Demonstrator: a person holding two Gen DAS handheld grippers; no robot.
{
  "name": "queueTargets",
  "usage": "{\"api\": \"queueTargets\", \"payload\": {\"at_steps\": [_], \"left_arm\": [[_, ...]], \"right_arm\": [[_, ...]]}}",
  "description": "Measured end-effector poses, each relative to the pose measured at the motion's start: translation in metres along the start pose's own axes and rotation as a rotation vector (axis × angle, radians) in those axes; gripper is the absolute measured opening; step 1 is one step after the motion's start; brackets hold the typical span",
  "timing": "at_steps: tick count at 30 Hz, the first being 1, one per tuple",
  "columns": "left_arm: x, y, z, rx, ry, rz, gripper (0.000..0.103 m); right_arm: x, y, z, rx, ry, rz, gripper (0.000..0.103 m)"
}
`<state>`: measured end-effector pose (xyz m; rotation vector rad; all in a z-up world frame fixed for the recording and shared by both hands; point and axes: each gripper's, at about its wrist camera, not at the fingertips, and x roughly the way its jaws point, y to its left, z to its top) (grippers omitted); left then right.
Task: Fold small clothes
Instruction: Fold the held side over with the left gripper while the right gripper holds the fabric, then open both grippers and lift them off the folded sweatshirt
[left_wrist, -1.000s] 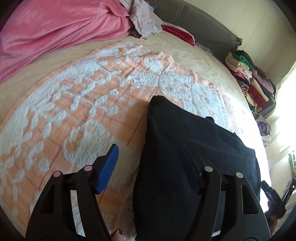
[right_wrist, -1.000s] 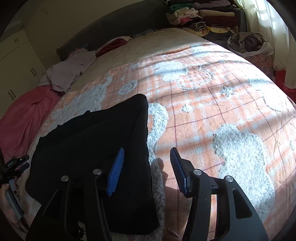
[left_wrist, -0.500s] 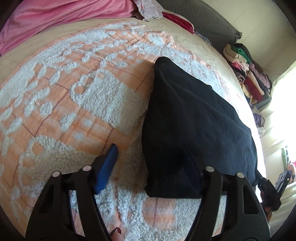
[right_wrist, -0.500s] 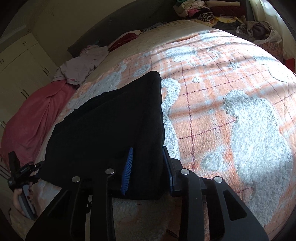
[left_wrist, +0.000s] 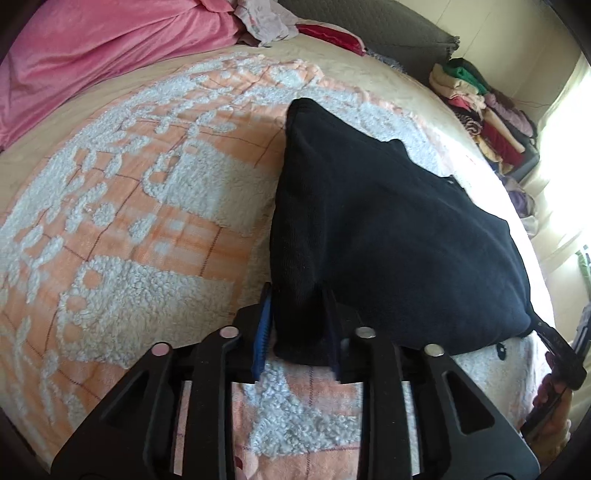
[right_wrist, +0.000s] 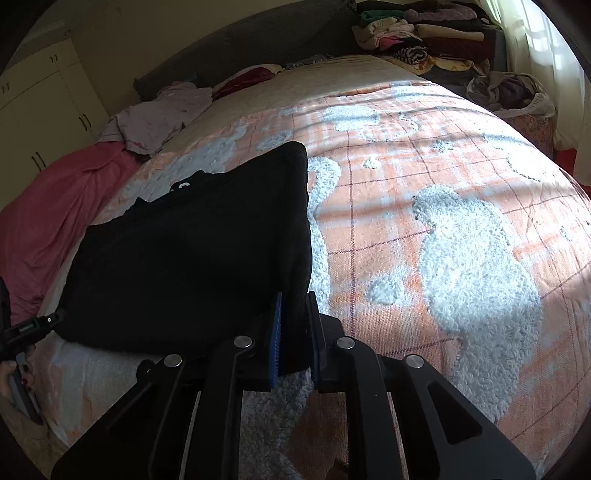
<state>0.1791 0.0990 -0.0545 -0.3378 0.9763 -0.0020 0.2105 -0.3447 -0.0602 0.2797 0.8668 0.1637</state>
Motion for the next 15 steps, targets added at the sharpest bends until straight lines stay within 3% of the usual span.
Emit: {"api": "queueTargets", "payload": {"at_steps": [2, 6, 10, 13, 15], "left_arm": [[-0.005, 0.002, 0.0, -0.007, -0.027, 0.018, 0.036], [-0.021, -0.001, 0.002, 0.011, -0.11, 0.04, 0.038], [-0.035, -0.014, 0.002, 0.067, -0.189, 0.068, 0.046], [-0.038, -0.021, 0.001, 0.102, -0.208, 0.081, 0.055], [-0.037, -0.024, 0.0, 0.124, -0.209, 0.093, 0.055]], "right_arm": [[-0.002, -0.001, 0.002, 0.01, -0.009, -0.03, 0.034], [-0.016, 0.005, 0.005, -0.014, -0.045, -0.062, 0.043], [-0.034, 0.018, 0.008, -0.06, -0.103, -0.089, 0.043], [-0.044, 0.032, 0.008, -0.102, -0.134, -0.084, 0.044], [-0.048, 0.042, 0.008, -0.124, -0.146, -0.071, 0.045]]}}
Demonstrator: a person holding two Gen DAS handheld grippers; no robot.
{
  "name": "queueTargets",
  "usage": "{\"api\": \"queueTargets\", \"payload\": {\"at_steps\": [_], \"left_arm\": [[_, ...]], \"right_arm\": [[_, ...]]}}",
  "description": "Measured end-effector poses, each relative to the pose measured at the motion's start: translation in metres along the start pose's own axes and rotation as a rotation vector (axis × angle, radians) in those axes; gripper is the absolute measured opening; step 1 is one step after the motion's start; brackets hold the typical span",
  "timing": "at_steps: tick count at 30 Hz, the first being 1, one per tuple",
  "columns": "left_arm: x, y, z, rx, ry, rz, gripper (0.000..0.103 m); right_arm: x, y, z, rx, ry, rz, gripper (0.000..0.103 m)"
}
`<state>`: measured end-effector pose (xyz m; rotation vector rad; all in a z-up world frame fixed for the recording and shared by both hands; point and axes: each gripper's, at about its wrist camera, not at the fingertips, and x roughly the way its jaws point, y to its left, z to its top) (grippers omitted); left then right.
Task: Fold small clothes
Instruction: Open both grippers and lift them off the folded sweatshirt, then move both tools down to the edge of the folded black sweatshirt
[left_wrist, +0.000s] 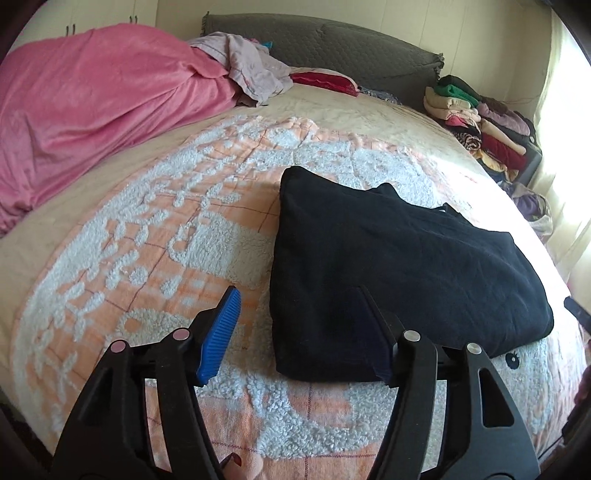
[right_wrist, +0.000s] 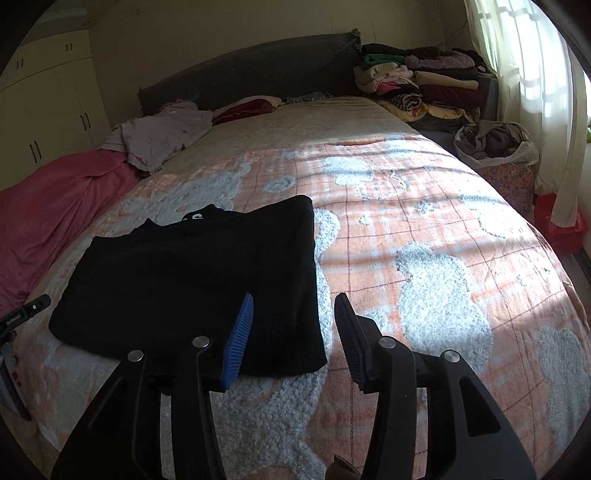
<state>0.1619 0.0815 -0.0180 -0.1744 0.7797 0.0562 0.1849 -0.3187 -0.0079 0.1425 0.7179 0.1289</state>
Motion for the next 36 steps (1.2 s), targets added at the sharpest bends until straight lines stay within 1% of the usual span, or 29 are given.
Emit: {"api": "queueTargets", "payload": {"at_steps": [2, 3, 4, 5, 8, 11, 12, 14, 18, 21, 24, 25, 26, 27, 28, 32, 35, 36], "left_arm": [[0.001, -0.002, 0.0, 0.011, 0.0, 0.004, 0.056], [0.001, -0.004, -0.001, 0.015, 0.0, 0.005, 0.057], [0.001, -0.004, -0.001, 0.017, 0.0, 0.002, 0.06], [0.001, -0.004, -0.002, 0.019, 0.001, 0.0, 0.061], [0.001, -0.006, -0.004, 0.026, 0.003, -0.003, 0.061], [-0.001, -0.007, -0.004, 0.035, -0.002, -0.003, 0.062], [-0.001, -0.008, -0.004, 0.038, -0.004, -0.003, 0.063], [-0.001, -0.009, -0.003, 0.044, -0.008, -0.006, 0.068], [-0.001, -0.012, -0.004, 0.055, -0.007, -0.002, 0.07], [-0.002, -0.012, -0.004, 0.058, -0.012, -0.001, 0.074], [-0.003, -0.012, -0.003, 0.057, -0.017, 0.001, 0.081], [-0.003, -0.012, -0.003, 0.056, -0.02, 0.002, 0.086], [-0.004, -0.011, -0.003, 0.055, -0.026, 0.005, 0.089], [-0.005, -0.011, -0.002, 0.053, -0.032, 0.006, 0.09], [-0.006, -0.011, -0.002, 0.051, -0.036, 0.007, 0.093], [-0.008, -0.009, 0.0, 0.045, -0.049, 0.015, 0.093], [-0.007, -0.009, 0.0, 0.047, -0.045, 0.019, 0.093], [-0.006, -0.009, 0.0, 0.048, -0.042, 0.02, 0.093]], "right_arm": [[-0.004, 0.008, 0.001, -0.01, -0.007, 0.02, 0.045], [-0.005, 0.011, 0.002, -0.012, -0.01, 0.031, 0.048], [-0.006, 0.015, 0.002, -0.015, -0.013, 0.039, 0.05], [-0.008, 0.018, 0.001, -0.018, -0.016, 0.046, 0.057], [-0.013, 0.027, 0.0, -0.024, -0.024, 0.066, 0.058], [-0.015, 0.034, -0.002, -0.02, -0.024, 0.08, 0.068], [-0.016, 0.036, -0.003, -0.022, -0.025, 0.086, 0.069], [-0.016, 0.041, -0.005, -0.035, -0.023, 0.081, 0.069], [-0.014, 0.052, -0.01, -0.046, -0.009, 0.094, 0.069], [-0.013, 0.063, -0.014, -0.066, -0.003, 0.103, 0.07], [-0.015, 0.079, -0.017, -0.103, -0.005, 0.106, 0.07], [-0.015, 0.083, -0.017, -0.113, -0.005, 0.106, 0.074], [-0.016, 0.088, -0.018, -0.122, -0.009, 0.103, 0.089], [-0.018, 0.092, -0.018, -0.128, -0.021, 0.101, 0.094], [-0.02, 0.095, -0.018, -0.134, -0.03, 0.109, 0.094], [-0.021, 0.11, -0.016, -0.172, -0.035, 0.129, 0.094], [-0.014, 0.123, -0.012, -0.21, -0.025, 0.142, 0.094], [-0.008, 0.129, -0.011, -0.227, -0.009, 0.146, 0.094]]}}
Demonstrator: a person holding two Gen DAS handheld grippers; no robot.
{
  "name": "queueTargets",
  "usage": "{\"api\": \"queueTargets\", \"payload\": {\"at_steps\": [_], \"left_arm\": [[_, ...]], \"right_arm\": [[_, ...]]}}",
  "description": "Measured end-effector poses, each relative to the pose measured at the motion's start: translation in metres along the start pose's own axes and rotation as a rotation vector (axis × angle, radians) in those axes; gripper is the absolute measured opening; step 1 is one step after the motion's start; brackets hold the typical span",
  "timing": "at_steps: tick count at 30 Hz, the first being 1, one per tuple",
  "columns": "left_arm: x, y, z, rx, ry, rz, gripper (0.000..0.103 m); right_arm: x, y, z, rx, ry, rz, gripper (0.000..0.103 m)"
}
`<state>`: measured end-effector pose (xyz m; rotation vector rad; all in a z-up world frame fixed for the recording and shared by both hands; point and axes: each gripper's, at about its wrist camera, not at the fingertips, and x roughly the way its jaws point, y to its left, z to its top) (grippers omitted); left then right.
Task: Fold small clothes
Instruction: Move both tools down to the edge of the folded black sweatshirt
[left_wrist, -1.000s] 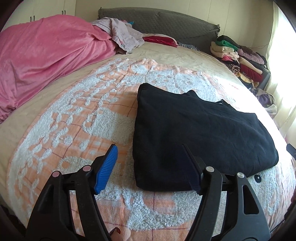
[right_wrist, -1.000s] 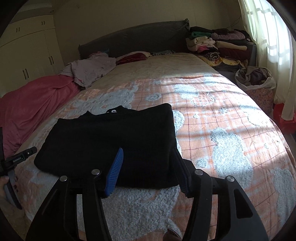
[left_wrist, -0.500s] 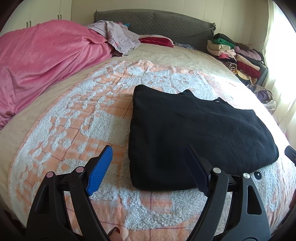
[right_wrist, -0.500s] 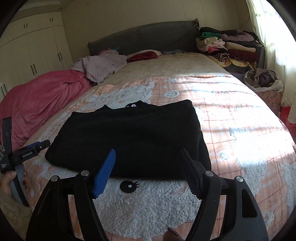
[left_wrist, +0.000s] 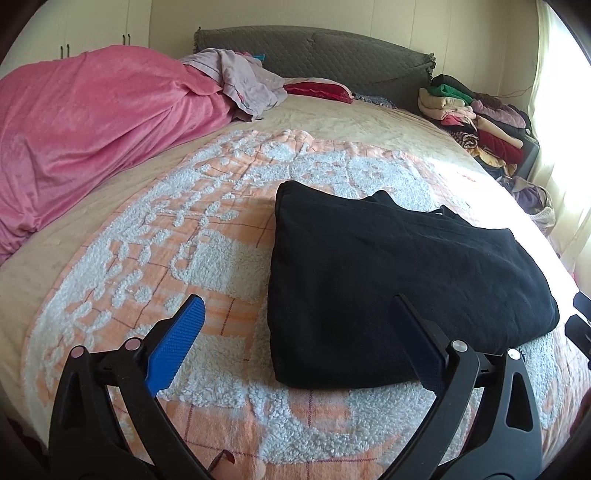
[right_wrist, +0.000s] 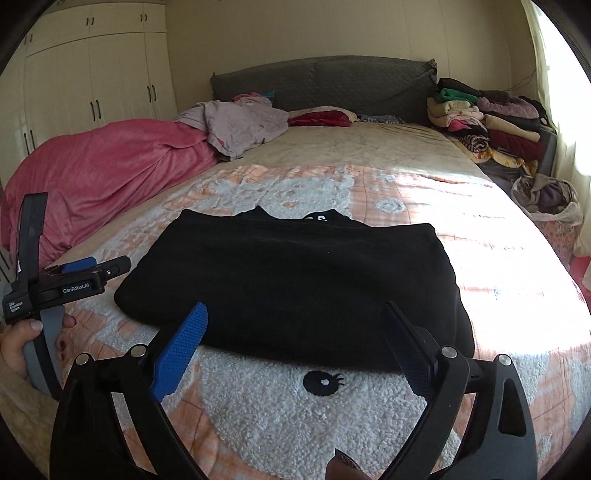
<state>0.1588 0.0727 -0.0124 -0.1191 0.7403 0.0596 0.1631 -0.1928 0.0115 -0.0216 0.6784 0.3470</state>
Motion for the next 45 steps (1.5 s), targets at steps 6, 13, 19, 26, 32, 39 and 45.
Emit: {"api": "queueTargets", "payload": {"at_steps": [6, 13, 19, 26, 32, 39, 45], "left_arm": [[0.009, -0.001, -0.001, 0.003, 0.035, 0.007, 0.093], [0.016, 0.005, 0.004, -0.012, 0.042, 0.019, 0.093], [0.027, 0.017, 0.015, -0.049, 0.044, 0.046, 0.093], [0.038, 0.026, 0.022, -0.089, 0.065, 0.064, 0.093], [0.047, 0.036, 0.038, -0.118, 0.056, 0.096, 0.093], [0.055, 0.045, 0.057, -0.126, 0.05, 0.109, 0.093], [0.064, 0.046, 0.069, -0.115, 0.058, 0.119, 0.093]], "right_arm": [[0.071, 0.017, 0.017, -0.022, 0.128, 0.035, 0.093], [0.152, 0.02, 0.038, 0.022, 0.245, 0.035, 0.094], [0.182, 0.015, 0.057, 0.05, 0.253, 0.016, 0.095], [0.174, 0.012, 0.072, 0.058, 0.164, 0.07, 0.094], [0.146, 0.017, 0.079, 0.003, 0.102, 0.085, 0.095], [0.104, 0.026, 0.075, -0.062, 0.049, 0.112, 0.095], [0.08, 0.045, 0.058, -0.148, 0.025, 0.107, 0.095]]}}
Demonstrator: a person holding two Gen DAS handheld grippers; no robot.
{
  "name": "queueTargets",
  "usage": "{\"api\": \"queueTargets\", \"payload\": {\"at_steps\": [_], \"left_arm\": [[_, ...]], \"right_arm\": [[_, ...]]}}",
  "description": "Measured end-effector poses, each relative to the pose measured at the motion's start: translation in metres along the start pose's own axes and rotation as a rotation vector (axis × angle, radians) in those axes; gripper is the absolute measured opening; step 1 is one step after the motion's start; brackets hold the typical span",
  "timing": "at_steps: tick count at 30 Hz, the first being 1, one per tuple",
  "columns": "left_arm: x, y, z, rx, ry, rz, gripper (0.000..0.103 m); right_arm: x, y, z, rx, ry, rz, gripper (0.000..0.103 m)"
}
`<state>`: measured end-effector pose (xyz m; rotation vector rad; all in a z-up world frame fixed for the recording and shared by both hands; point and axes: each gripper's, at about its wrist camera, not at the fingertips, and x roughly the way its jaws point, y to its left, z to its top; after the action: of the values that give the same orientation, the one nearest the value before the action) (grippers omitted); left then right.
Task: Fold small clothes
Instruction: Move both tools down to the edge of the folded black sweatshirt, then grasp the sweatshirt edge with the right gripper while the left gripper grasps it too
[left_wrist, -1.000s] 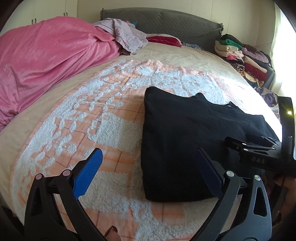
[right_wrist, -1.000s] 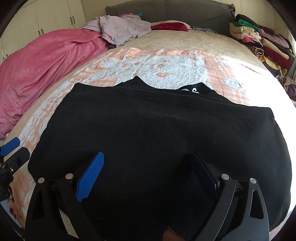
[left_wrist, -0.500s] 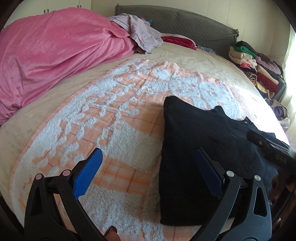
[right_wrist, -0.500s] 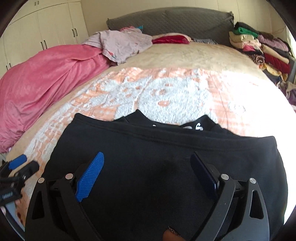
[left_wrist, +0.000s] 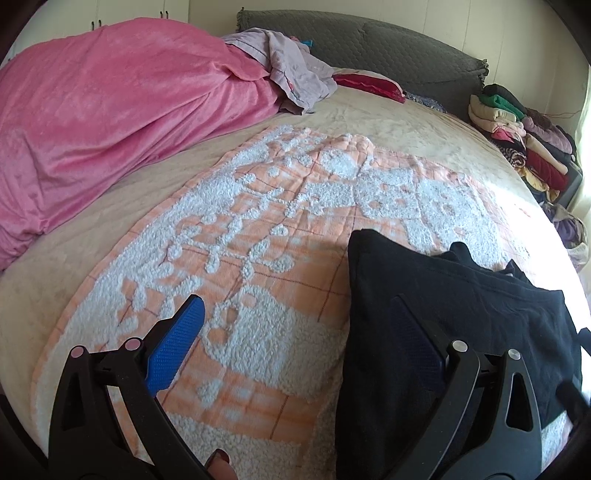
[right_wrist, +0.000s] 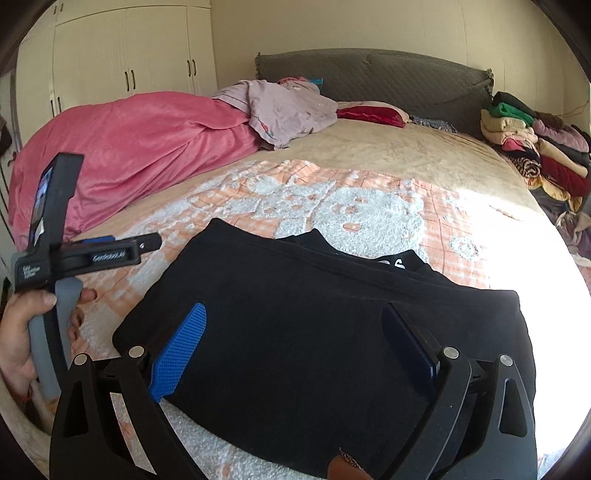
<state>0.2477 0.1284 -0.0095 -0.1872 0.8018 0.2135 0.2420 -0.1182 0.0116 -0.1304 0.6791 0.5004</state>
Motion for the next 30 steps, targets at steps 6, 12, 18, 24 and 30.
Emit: {"api": "queueTargets", "payload": {"at_steps": [6, 12, 18, 24, 30], "left_arm": [[0.011, -0.002, 0.009, -0.019, 0.044, -0.015, 0.093], [0.022, -0.012, 0.02, -0.036, 0.087, -0.035, 0.093], [0.045, -0.023, 0.034, -0.056, 0.157, -0.063, 0.093], [0.053, -0.031, 0.035, 0.004, 0.156, -0.065, 0.093], [0.062, -0.026, 0.034, -0.003, 0.196, -0.093, 0.093]], "right_arm": [[-0.004, 0.03, -0.021, -0.067, 0.013, 0.029, 0.095], [0.009, 0.063, -0.043, -0.179, 0.054, 0.029, 0.095], [0.03, 0.089, -0.059, -0.282, 0.109, -0.001, 0.095], [0.055, 0.102, -0.065, -0.356, 0.125, -0.087, 0.096], [0.073, 0.107, -0.064, -0.392, 0.107, -0.123, 0.098]]}}
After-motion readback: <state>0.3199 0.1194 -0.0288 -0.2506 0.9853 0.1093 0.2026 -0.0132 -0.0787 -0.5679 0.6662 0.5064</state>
